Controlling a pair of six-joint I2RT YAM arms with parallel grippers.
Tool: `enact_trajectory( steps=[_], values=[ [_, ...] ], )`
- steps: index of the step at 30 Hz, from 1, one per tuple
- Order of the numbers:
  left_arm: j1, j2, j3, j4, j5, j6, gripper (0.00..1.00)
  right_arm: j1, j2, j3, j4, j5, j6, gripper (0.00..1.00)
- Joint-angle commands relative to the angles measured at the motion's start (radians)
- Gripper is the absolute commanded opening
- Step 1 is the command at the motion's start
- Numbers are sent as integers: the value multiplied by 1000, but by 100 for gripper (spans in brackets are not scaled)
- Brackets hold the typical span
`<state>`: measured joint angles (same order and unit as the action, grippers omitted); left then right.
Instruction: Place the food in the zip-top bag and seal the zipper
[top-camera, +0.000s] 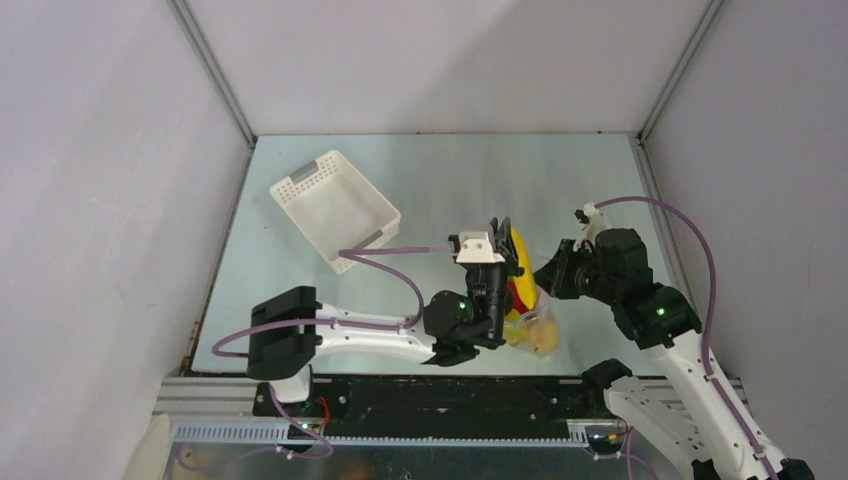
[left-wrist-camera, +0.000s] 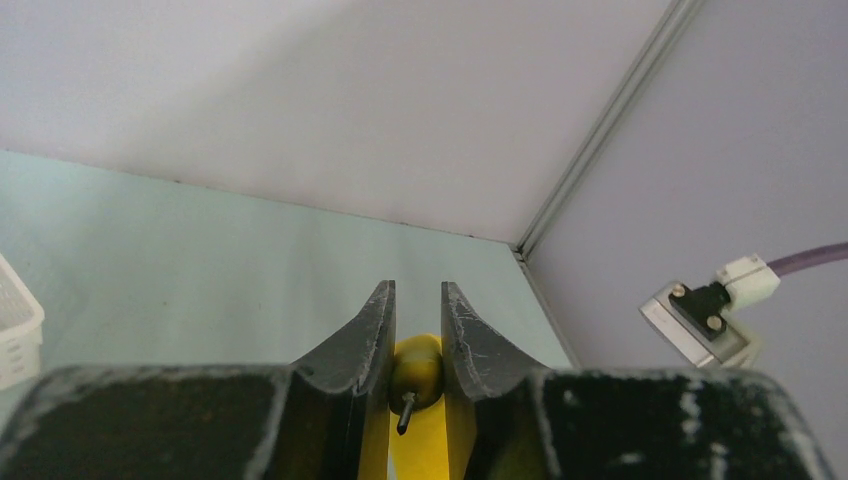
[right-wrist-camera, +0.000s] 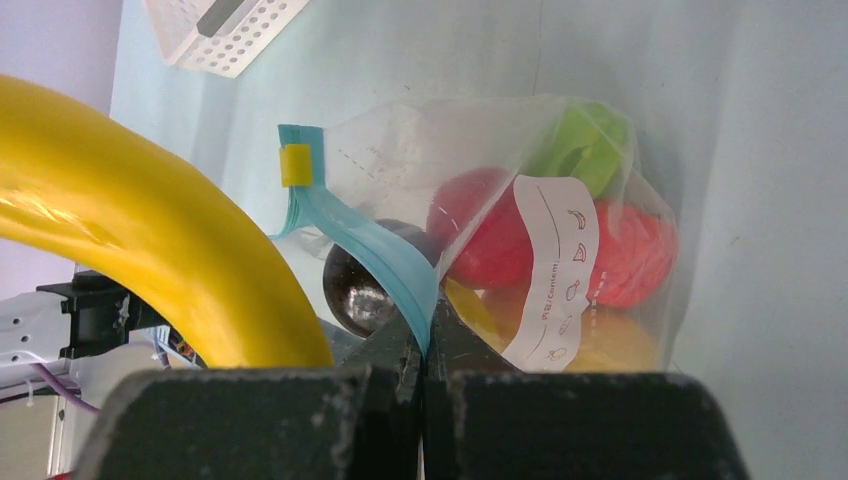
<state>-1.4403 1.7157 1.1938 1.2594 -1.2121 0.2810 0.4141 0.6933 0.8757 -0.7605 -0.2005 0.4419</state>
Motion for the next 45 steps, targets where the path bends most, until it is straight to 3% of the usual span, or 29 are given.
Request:
enact_trajectory(
  steps=[1, 16, 20, 21, 26, 32, 36, 38, 41, 42, 45],
  values=[
    [-24, 39, 40, 133, -69, 52, 0, -8, -3, 51, 20, -28, 15, 0],
    [-23, 104, 32, 138, -128, 44, 3, -11, -1, 63, 18, -35, 25, 0],
    [-54, 98, 14, 142, -128, 27, 19, -11, 3, 63, 29, -38, 28, 0],
    [-59, 98, 14, 144, -126, 30, 28, -11, 5, 63, 29, -36, 29, 0],
    [-92, 95, 20, 147, -107, 52, 40, -13, 16, 63, 29, -30, 29, 0],
    [-112, 73, 5, 123, -114, 48, 75, -17, 23, 63, 35, -25, 31, 0],
    [-111, -12, 16, -69, -70, -32, 98, -19, 33, 63, 35, -30, 33, 0],
    [-98, -82, 28, -333, 13, -186, 99, -20, 33, 63, 35, -32, 33, 0],
    [-1, -178, 90, -915, 221, -612, 100, -21, 25, 63, 30, -26, 31, 0],
    [22, -214, 95, -1039, 316, -676, 100, -21, 24, 63, 25, -20, 29, 0],
    [97, -268, 77, -1129, 388, -782, 100, -24, 23, 62, 20, -17, 30, 0]
  ],
)
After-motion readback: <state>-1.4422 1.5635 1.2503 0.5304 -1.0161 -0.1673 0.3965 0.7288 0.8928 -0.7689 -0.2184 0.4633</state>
